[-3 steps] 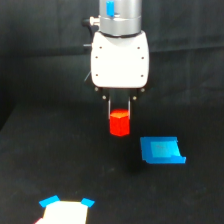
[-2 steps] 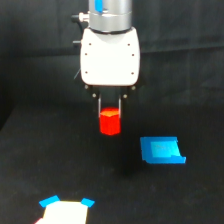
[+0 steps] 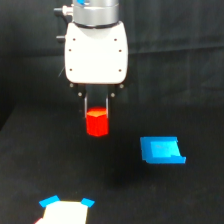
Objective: Pick up the red object from the table
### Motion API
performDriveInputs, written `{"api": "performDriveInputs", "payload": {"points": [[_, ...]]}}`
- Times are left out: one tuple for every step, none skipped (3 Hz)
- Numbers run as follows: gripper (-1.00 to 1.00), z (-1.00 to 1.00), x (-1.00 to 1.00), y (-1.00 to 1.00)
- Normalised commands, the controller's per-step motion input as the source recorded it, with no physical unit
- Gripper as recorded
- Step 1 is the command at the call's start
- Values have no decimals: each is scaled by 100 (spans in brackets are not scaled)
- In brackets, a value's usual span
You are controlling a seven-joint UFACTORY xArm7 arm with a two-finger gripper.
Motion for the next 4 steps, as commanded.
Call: {"api": "performDriveInputs", "payload": {"points": [[-100,33,-9,27],[-100,17,-20,54],[-77,18,20,-51],[-100,25,-10,-29]]}}
